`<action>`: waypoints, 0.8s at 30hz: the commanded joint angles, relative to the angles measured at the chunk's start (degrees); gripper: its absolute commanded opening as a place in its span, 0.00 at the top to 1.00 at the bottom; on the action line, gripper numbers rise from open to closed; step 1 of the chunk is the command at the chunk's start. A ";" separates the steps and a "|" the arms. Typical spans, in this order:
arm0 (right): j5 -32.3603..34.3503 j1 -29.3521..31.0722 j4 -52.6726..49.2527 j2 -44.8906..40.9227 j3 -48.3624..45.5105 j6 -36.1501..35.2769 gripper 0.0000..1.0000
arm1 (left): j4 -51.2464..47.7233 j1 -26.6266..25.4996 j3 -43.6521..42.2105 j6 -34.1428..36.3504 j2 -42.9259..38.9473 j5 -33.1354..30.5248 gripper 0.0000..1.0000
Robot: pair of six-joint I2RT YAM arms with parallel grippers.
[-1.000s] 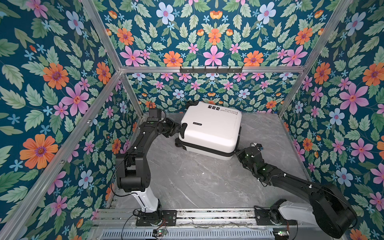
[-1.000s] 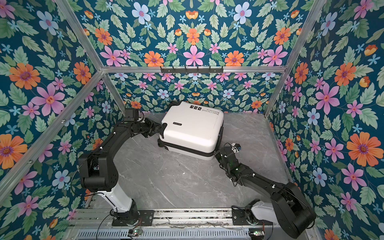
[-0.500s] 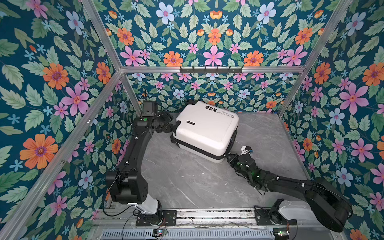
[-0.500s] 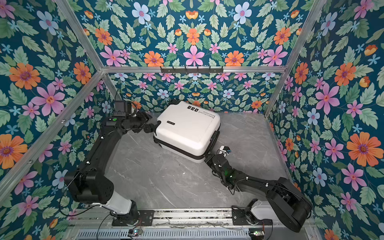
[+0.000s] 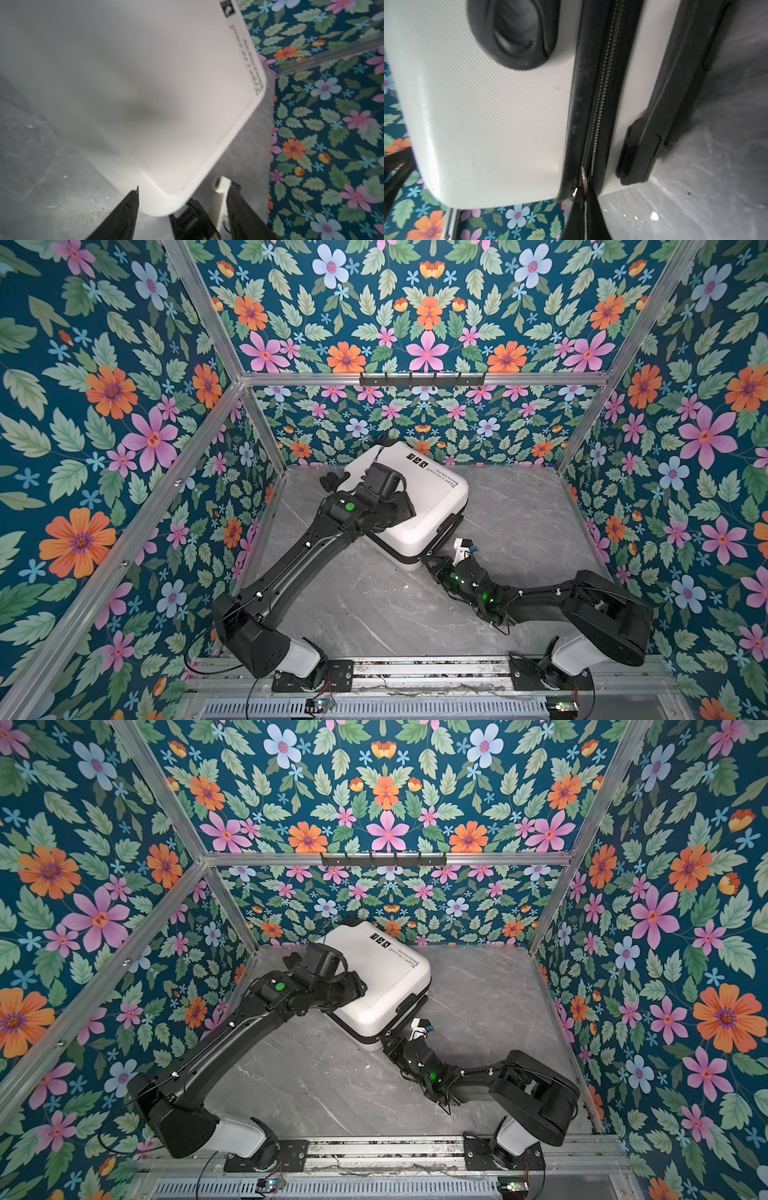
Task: Pack the luggage
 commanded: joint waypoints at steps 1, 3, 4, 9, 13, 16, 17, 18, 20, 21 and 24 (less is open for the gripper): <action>0.77 0.07 4.62 6.20 -1.64 4.93 1.00 | 0.77 -3.62 2.99 -2.29 2.60 -2.67 0.31; 0.43 0.08 7.86 9.25 -1.38 6.31 1.00 | 2.18 -4.58 4.09 -1.66 5.38 0.16 0.31; 0.23 0.09 9.92 10.81 -1.12 6.50 1.00 | 3.84 -4.84 3.35 -3.10 6.21 2.48 0.31; 1.09 0.08 12.39 13.81 0.09 7.47 1.00 | 21.95 -6.88 -5.65 -13.66 4.73 2.55 0.30; 2.23 0.26 7.99 11.69 0.48 7.00 1.00 | 9.90 -8.02 4.31 -6.60 8.33 -9.20 0.30; 3.09 0.21 3.98 9.00 0.78 5.54 1.00 | -2.69 -8.58 10.36 -2.85 10.13 -17.27 0.31; 3.18 0.20 2.28 8.11 1.07 4.88 1.00 | -4.76 -8.61 9.46 -3.68 8.97 -19.04 0.31; 3.14 0.19 0.52 7.08 1.46 4.06 1.00 | -4.89 -8.68 6.26 -5.84 6.19 -20.65 0.31; 2.72 0.19 -2.34 5.46 2.58 2.60 1.00 | 0.74 -8.52 -4.45 -12.36 -2.45 -21.91 0.31; 2.18 0.24 -3.71 4.89 3.36 1.61 1.00 | 5.72 -8.39 -12.33 -16.16 -8.04 -21.99 0.32; 0.49 0.18 -7.29 4.19 5.62 -0.81 1.00 | 17.02 -7.96 -31.06 -28.23 -21.61 -21.41 0.33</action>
